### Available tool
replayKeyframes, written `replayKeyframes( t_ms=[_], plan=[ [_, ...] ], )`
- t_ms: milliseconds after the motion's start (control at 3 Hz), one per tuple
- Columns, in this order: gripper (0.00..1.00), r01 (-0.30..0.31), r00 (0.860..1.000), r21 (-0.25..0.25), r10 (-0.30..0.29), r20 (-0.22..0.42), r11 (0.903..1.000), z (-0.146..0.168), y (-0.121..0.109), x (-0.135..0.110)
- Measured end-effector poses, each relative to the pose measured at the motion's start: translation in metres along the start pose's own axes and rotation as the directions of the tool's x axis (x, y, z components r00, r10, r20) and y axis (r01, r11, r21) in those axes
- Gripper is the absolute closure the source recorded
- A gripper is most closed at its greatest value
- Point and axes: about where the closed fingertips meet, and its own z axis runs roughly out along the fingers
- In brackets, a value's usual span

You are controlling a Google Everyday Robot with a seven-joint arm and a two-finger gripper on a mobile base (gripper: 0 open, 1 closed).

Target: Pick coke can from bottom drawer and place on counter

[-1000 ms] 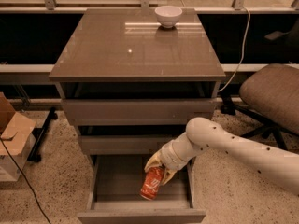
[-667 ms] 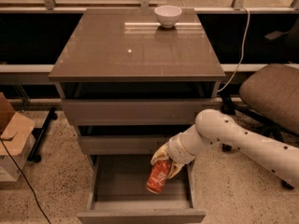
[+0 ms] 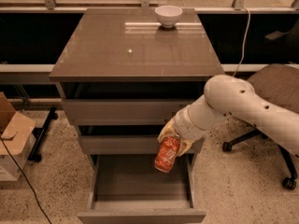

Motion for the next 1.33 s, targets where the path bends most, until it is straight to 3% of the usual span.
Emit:
replayKeyframes(
  t_ms=[333, 667, 1000, 1333],
  plan=[
    [1.00, 0.039, 0.996, -0.041, -0.042, -0.078, 0.9984, -0.049, -0.040, -0.014],
    [1.00, 0.081, 0.982, -0.118, -0.100, -0.159, 0.9897, -0.097, -0.095, -0.030],
    [1.00, 0.081, 0.982, -0.118, -0.100, -0.159, 0.9897, -0.097, -0.095, -0.030],
    [1.00, 0.067, 0.986, -0.067, -0.077, -0.150, 0.9955, -0.104, -0.101, -0.017]
  ],
)
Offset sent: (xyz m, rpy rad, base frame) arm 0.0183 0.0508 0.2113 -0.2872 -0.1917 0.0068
